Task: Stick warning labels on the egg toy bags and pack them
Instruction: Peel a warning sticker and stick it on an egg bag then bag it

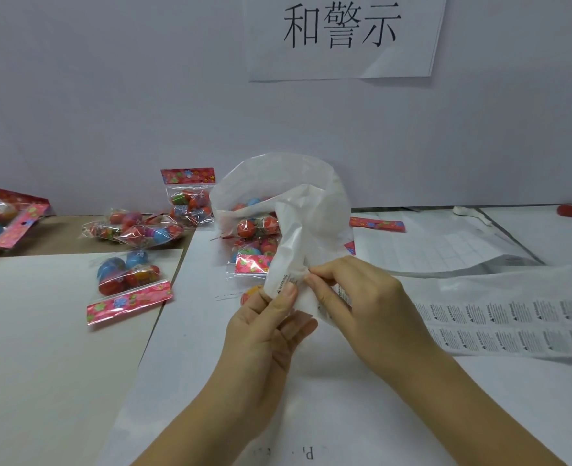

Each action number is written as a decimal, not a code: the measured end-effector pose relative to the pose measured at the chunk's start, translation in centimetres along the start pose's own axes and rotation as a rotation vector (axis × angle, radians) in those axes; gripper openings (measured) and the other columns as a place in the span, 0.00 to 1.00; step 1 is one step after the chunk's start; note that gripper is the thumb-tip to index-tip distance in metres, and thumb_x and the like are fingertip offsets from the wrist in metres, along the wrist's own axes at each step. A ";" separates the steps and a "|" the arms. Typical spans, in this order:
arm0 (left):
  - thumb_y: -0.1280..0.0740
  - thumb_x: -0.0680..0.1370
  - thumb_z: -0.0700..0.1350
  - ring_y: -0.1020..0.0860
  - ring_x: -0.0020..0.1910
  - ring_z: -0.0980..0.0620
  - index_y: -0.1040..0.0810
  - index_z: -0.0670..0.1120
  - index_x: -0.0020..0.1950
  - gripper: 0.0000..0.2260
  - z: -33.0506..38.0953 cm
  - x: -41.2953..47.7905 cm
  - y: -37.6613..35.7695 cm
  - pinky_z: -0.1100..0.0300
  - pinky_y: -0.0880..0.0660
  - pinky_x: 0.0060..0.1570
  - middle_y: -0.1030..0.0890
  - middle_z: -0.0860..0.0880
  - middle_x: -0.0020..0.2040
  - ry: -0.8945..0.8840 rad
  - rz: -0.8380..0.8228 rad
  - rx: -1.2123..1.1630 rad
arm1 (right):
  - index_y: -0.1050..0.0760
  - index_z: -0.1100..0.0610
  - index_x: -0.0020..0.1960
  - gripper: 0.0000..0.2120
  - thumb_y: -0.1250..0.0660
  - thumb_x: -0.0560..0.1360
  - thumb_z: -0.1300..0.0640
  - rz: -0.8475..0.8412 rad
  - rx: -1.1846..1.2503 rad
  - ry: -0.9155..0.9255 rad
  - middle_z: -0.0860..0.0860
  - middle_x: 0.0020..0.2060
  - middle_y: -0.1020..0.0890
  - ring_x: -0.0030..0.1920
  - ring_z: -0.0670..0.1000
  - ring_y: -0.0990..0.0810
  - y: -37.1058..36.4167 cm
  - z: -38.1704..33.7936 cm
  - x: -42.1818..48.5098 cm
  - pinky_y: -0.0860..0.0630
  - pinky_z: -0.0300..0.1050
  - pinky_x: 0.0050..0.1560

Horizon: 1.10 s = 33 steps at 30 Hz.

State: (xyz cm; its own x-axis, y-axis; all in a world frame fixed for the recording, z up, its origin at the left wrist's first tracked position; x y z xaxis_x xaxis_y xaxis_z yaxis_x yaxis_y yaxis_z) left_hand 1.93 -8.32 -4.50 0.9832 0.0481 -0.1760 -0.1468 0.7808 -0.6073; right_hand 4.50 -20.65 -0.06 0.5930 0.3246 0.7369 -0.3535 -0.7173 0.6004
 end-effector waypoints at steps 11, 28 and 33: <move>0.32 0.72 0.44 0.16 0.48 0.48 0.23 0.37 0.64 0.22 0.4 0.0 -0.5 0.57 0.19 0.50 0.16 0.41 0.55 0.003 -0.058 -0.079 | 0.20 0.59 0.42 0.12 0.38 0.76 0.53 0.035 0.081 -0.052 0.51 0.35 0.19 0.36 0.51 0.21 0.5 0.6 0.1 0.24 0.47 0.39; 0.39 0.82 0.39 0.15 0.42 0.43 0.21 0.39 0.54 0.08 -1.6 -0.5 -0.6 0.56 0.19 0.36 0.15 0.39 0.48 0.352 -0.290 0.516 | 0.24 0.59 0.50 0.08 0.40 0.80 0.57 0.076 0.341 0.135 0.53 0.54 0.19 0.60 0.51 0.22 -0.3 -1.2 -0.5 0.28 0.45 0.62; 0.40 0.82 0.40 0.16 0.36 0.46 0.21 0.40 0.54 0.09 -1.3 -0.7 -0.5 0.61 0.22 0.29 0.14 0.46 0.42 0.345 -0.335 0.682 | 0.19 0.61 0.46 0.15 0.42 0.80 0.56 0.053 0.053 0.248 0.52 0.48 0.15 0.59 0.52 0.21 -1.0 -1.1 -0.5 0.31 0.49 0.61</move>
State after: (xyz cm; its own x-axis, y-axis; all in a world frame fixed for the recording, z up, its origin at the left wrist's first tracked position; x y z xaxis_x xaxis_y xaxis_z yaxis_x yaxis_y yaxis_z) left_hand 1.20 -9.55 -5.06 0.8587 -0.3603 -0.3643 0.3538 0.9313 -0.0870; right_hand 3.76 -19.43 -0.65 0.3772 0.4223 0.8243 -0.3367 -0.7666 0.5468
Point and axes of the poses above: each hand's wrist, its own x-axis towards the middle knuckle, its own y-axis out of the back of the hand, z = x × y, the point moved 4 cm from there along x, towards the middle knuckle
